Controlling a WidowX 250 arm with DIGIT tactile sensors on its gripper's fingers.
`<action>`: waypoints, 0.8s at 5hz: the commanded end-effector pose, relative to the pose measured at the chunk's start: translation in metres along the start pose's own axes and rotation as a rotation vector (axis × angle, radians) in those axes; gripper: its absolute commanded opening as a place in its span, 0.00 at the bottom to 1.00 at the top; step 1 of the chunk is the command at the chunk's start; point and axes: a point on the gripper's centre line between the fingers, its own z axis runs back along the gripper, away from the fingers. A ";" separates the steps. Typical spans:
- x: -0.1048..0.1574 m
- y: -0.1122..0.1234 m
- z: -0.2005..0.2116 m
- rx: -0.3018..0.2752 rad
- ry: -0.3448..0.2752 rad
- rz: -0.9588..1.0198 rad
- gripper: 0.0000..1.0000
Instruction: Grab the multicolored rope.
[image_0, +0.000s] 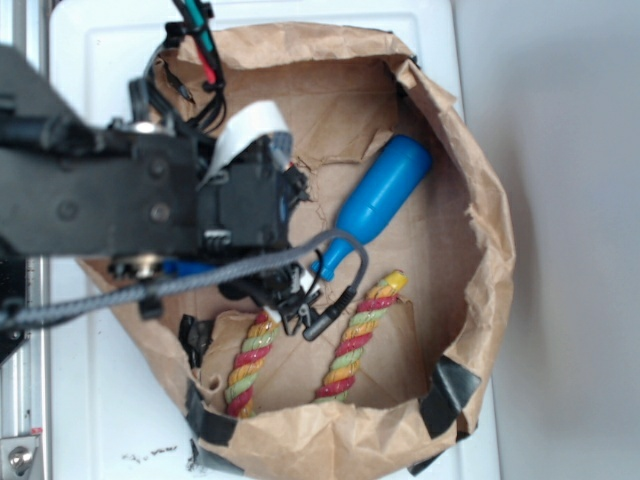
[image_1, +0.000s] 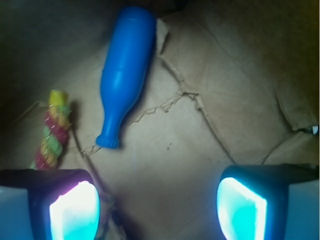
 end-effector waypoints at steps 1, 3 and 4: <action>0.019 -0.030 0.012 -0.040 0.003 0.040 1.00; 0.009 -0.064 -0.016 -0.097 0.058 0.013 1.00; -0.011 -0.069 -0.024 -0.101 0.052 -0.029 1.00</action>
